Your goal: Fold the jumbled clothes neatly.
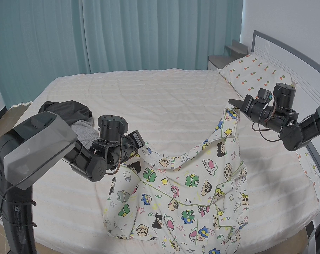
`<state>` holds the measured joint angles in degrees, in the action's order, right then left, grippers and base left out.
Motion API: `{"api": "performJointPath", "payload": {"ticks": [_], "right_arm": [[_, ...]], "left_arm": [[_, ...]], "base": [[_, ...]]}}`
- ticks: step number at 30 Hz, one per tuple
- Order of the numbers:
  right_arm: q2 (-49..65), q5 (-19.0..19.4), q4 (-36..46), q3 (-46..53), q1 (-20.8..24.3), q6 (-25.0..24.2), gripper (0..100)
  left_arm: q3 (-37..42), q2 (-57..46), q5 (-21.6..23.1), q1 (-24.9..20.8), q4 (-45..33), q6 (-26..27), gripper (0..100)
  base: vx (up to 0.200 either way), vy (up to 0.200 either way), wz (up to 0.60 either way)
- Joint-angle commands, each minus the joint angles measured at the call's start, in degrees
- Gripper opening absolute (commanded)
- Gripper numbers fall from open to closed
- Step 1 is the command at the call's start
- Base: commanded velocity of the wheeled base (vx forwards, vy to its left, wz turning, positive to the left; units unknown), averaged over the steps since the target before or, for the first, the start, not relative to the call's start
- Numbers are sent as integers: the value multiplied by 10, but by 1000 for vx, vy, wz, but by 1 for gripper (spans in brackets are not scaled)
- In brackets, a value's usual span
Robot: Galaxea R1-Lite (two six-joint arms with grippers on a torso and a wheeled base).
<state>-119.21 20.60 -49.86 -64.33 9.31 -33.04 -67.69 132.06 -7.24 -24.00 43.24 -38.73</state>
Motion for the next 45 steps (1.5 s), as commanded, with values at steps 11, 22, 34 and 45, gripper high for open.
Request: {"api": "performJointPath", "payload": {"ticks": [11, 22, 34, 45], "right_arm": [[-192, -74, 6, -161, -6, -5, 0], [-284, -94, 41, -287, -20, -10, 100], [-294, -119, 188, -388, -47, -84, 100], [-312, -103, 249, -495, -43, -201, 100]], "left_arm": [[-131, 127, -3, 55, -1, 1, 0], [-207, 172, -13, 90, -40, 1, 100], [-225, 164, -20, 122, -47, 1, 100], [-239, 161, -21, 142, -70, 1, 100]], "base": [[0, 0, 0], [0, 0, 0], [0, 0, 0], [0, 0, 0]]}}
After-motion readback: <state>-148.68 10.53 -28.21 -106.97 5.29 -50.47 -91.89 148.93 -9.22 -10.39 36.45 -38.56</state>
